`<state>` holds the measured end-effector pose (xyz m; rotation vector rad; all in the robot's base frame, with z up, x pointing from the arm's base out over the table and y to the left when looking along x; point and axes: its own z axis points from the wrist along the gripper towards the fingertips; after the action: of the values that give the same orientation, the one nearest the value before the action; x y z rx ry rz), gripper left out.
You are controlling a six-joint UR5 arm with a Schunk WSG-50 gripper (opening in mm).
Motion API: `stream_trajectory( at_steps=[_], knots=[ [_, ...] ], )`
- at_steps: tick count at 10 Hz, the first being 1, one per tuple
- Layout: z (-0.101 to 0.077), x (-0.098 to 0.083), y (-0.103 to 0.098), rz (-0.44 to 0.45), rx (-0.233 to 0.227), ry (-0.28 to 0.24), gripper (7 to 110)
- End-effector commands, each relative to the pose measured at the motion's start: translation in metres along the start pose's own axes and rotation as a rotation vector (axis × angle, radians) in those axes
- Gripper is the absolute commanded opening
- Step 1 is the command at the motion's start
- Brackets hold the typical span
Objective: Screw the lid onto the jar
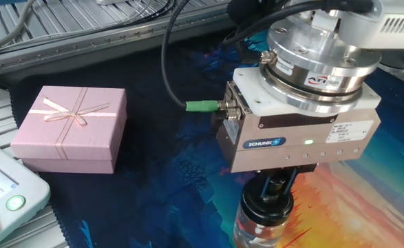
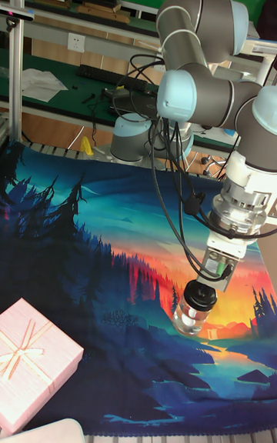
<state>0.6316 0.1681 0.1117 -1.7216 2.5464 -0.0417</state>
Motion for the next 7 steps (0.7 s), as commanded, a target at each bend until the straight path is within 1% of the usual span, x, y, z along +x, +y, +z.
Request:
stream_trajectory(
  at_steps=[1, 4, 7],
  knots=[
    [-0.0009, 0.0017, -0.0006, 0.019, 0.002, 0.003, 22],
    [-0.0011, 0.0062, -0.0008, 0.050, 0.003, 0.022, 22],
    [-0.0043, 0.0047, 0.0023, 0.087, -0.008, 0.040, 22]
  ],
)
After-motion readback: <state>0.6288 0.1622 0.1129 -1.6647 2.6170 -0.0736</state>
